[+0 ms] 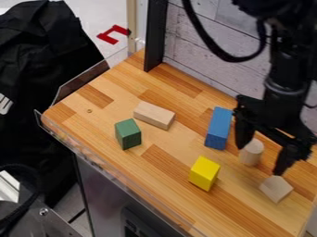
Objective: Picking the blue block puting it ontop of the pyramid
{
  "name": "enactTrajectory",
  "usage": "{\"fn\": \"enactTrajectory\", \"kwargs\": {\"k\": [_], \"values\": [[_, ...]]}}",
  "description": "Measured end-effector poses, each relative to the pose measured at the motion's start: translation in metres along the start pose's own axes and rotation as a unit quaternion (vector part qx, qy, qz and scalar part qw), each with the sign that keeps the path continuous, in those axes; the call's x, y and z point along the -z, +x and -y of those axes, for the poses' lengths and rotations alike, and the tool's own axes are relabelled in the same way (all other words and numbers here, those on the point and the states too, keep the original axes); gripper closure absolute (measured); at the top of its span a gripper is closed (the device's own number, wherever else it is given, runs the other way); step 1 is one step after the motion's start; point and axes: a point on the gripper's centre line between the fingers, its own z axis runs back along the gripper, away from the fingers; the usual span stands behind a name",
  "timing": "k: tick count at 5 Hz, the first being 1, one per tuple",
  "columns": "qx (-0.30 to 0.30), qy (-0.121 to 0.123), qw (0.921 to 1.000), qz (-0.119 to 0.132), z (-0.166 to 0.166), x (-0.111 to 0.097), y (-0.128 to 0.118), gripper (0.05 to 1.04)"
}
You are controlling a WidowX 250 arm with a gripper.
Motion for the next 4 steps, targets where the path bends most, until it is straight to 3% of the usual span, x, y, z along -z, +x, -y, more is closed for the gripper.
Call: {"fn": "enactTrajectory", "kwargs": {"k": [2, 4], "values": [[-0.011, -0.004, 0.9999, -0.010, 0.011, 0.014, 0.003, 0.085], [-0.028, 0.026, 0.9992, -0.012, -0.009, 0.014, 0.020, 0.086]]}}
